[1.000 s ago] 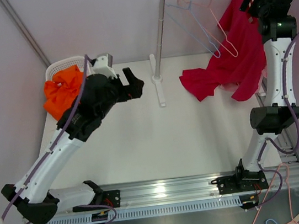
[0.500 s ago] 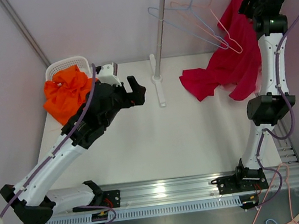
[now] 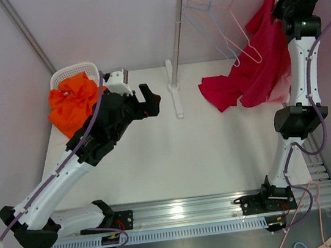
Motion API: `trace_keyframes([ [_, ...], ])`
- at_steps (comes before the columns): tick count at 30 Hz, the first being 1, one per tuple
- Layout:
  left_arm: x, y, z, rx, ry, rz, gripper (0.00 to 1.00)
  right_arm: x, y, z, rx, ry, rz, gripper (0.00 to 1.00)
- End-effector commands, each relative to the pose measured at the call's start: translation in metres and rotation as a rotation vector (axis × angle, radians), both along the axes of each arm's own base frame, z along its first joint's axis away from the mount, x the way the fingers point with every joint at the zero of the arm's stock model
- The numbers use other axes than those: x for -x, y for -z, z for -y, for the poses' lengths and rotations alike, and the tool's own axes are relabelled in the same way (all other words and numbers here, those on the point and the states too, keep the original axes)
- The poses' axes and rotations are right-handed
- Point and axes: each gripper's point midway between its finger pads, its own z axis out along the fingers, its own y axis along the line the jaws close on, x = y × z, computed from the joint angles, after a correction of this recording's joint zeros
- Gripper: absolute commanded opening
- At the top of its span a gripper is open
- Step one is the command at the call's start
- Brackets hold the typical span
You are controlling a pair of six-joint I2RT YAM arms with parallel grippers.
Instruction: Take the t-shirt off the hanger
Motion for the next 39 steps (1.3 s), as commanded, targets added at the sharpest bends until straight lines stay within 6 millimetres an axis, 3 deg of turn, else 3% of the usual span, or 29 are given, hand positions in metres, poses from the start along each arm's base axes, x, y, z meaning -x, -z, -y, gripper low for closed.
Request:
trace_keyframes([
  [1, 0.006, -0.016, -0.003, 0.023, 0.013, 0.047, 1.0, 0.016, -0.062, -0.013, 0.002, -0.063, 0.164, 0.0],
  [5, 0.006, -0.014, -0.002, 0.019, 0.013, 0.046, 0.99, 0.035, -0.096, -0.025, 0.009, -0.111, 0.24, 0.0],
  [9, 0.006, -0.017, -0.003, 0.013, 0.006, 0.059, 1.0, 0.056, -0.114, -0.035, 0.017, -0.146, 0.263, 0.0],
  [11, 0.008, -0.018, -0.002, 0.006, 0.012, 0.069, 1.0, 0.061, -0.105, -0.04, 0.008, -0.167, 0.232, 0.0],
  [12, 0.01, -0.019, 0.001, 0.002, 0.025, 0.073, 0.99, 0.073, -0.113, -0.044, 0.013, -0.182, 0.241, 0.0],
  [13, 0.013, -0.022, 0.002, -0.002, 0.034, 0.083, 1.0, 0.069, -0.095, -0.049, 0.0, -0.212, 0.202, 0.0],
  [14, 0.015, -0.025, 0.003, -0.003, 0.036, 0.092, 0.99, 0.073, -0.092, -0.052, 0.0, -0.223, 0.2, 0.0],
  [15, 0.021, -0.026, 0.009, -0.003, 0.06, 0.106, 1.0, 0.089, -0.103, -0.056, 0.007, -0.23, 0.227, 0.0],
  [16, 0.024, -0.029, 0.011, -0.019, 0.072, 0.13, 1.0, 0.093, -0.1, -0.057, 0.005, -0.233, 0.228, 0.0],
  [17, 0.027, -0.033, 0.013, -0.018, 0.086, 0.148, 1.0, 0.089, -0.082, -0.057, -0.006, -0.233, 0.199, 0.0],
  [18, 0.031, -0.036, 0.018, -0.017, 0.112, 0.164, 0.99, 0.092, -0.079, -0.058, -0.01, -0.235, 0.192, 0.0],
  [20, 0.037, -0.039, 0.032, -0.016, 0.176, 0.189, 1.0, 0.1, -0.073, -0.061, -0.036, -0.238, 0.18, 0.0],
  [21, 0.046, -0.04, 0.045, -0.012, 0.239, 0.197, 0.99, 0.099, -0.059, -0.064, -0.057, -0.253, 0.149, 0.0],
  [23, 0.053, -0.046, 0.06, -0.018, 0.295, 0.243, 1.0, 0.107, -0.062, -0.07, -0.082, -0.266, 0.177, 0.0],
  [24, 0.063, -0.045, 0.076, -0.028, 0.346, 0.259, 0.99, 0.107, -0.047, -0.069, -0.103, -0.253, 0.151, 0.0],
  [25, 0.067, -0.052, 0.084, -0.035, 0.365, 0.306, 0.99, 0.119, -0.057, -0.072, -0.105, -0.254, 0.186, 0.0],
  [26, 0.071, -0.055, 0.091, -0.038, 0.385, 0.328, 0.99, 0.123, -0.055, -0.074, -0.127, -0.25, 0.183, 0.0],
  [28, 0.091, -0.053, 0.12, -0.072, 0.478, 0.377, 0.99, 0.131, -0.037, -0.071, -0.179, -0.184, 0.137, 0.0],
  [30, 0.114, -0.064, 0.144, -0.042, 0.553, 0.44, 1.0, 0.145, -0.031, -0.071, -0.277, -0.101, 0.127, 0.0],
  [31, 0.121, -0.054, 0.16, -0.077, 0.6, 0.458, 0.99, 0.15, -0.011, -0.061, -0.303, -0.014, 0.081, 0.0],
  [32, 0.129, -0.063, 0.172, -0.035, 0.625, 0.503, 1.0, 0.163, -0.012, -0.065, -0.326, 0.014, 0.09, 0.0],
  [33, 0.144, -0.062, 0.184, -0.022, 0.677, 0.525, 0.99, 0.169, -0.008, -0.065, -0.375, 0.056, 0.096, 0.0],
  [34, 0.154, -0.047, 0.199, -0.042, 0.74, 0.546, 0.99, 0.175, 0.009, -0.059, -0.377, 0.114, 0.08, 0.0],
  [35, 0.159, -0.045, 0.205, -0.03, 0.754, 0.569, 0.99, 0.182, 0.01, -0.067, -0.388, 0.125, 0.089, 0.0],
  [36, 0.168, -0.034, 0.213, 0.001, 0.77, 0.598, 0.99, 0.2, -0.001, -0.069, -0.399, 0.133, 0.132, 0.0],
  [38, 0.174, -0.027, 0.224, 0.034, 0.791, 0.62, 1.0, 0.214, 0.001, -0.079, -0.421, 0.152, 0.14, 0.0],
  [39, 0.177, -0.024, 0.228, 0.061, 0.8, 0.622, 0.99, 0.225, -0.007, -0.081, -0.433, 0.148, 0.164, 0.0],
])
